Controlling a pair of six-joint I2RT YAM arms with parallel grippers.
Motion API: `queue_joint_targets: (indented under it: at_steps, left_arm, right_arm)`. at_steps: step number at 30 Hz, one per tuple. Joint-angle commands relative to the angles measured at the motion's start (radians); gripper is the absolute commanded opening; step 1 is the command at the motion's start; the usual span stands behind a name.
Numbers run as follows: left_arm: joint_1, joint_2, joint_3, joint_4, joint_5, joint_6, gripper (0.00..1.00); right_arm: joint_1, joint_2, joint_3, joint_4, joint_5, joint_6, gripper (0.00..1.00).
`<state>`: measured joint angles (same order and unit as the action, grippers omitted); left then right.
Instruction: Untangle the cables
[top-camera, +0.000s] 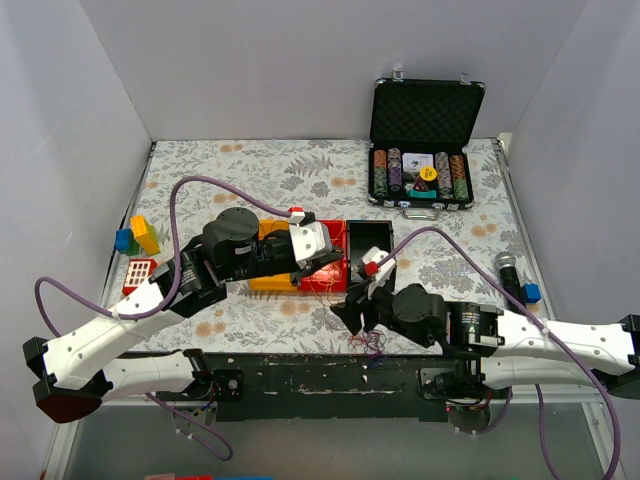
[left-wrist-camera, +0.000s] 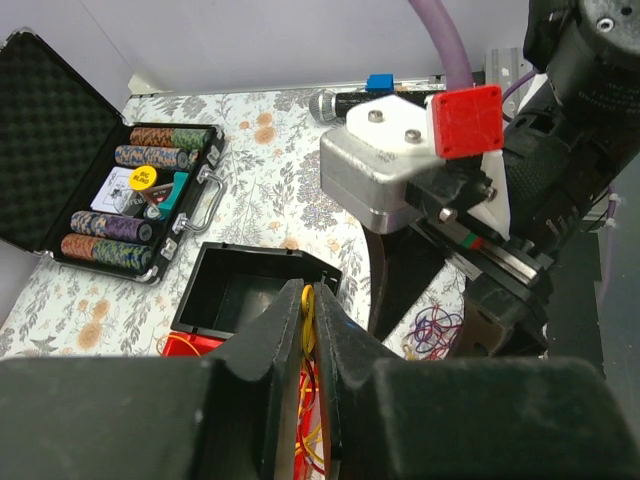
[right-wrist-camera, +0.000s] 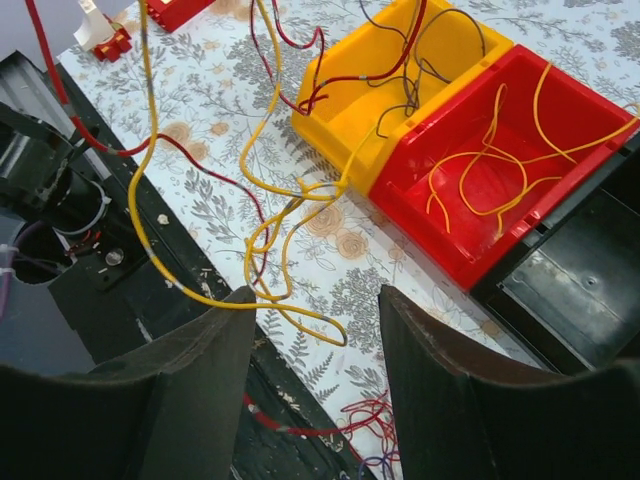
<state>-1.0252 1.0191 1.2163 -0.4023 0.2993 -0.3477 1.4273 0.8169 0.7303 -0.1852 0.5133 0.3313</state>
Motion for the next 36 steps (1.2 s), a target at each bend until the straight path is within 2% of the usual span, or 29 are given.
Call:
queue_joint_targets:
  at_steps: [1,4,6,7,16,20,25,31,36]
  left_arm:
    - [-0.004,-0.02,-0.006,0.033,-0.015,-0.01,0.08]
    - [-0.004,-0.022,0.0,0.039,-0.028,-0.02,0.08]
    - [-0.004,-0.024,0.005,0.039,-0.032,-0.022,0.08]
    - [-0.004,-0.025,0.005,0.039,-0.034,-0.022,0.07]
    - [-0.004,-0.073,-0.047,0.039,-0.107,-0.004,0.1]
    - [-0.004,-0.102,-0.089,0.022,-0.109,0.012,0.12]
    - [-0.006,-0.143,-0.194,0.011,-0.083,0.038,0.16]
    - [-0.004,-0.198,-0.349,0.028,-0.069,0.078,0.17]
    - [-0.006,-0.218,-0.422,0.088,-0.106,0.079,0.18]
  right_arm:
    - [0.004,0.03,0.029,0.13,-0.039,-0.025,0.53]
    - [0.004,0.031,0.017,0.13,-0.029,0.008,0.28]
    - [0.004,0.005,-0.002,0.118,-0.009,0.028,0.06]
    - [0.004,-0.01,-0.012,0.104,0.004,0.038,0.01]
    - [0.004,-0.189,-0.077,-0.186,0.229,0.245,0.01]
    - [0.002,-0.229,-0.04,-0.332,0.344,0.336,0.01]
    - [0.005,-0.197,0.055,-0.339,0.407,0.267,0.01]
    - [0.005,-0.098,0.175,-0.303,0.393,0.166,0.01]
    - [0.004,-0.05,0.23,-0.26,0.37,0.092,0.01]
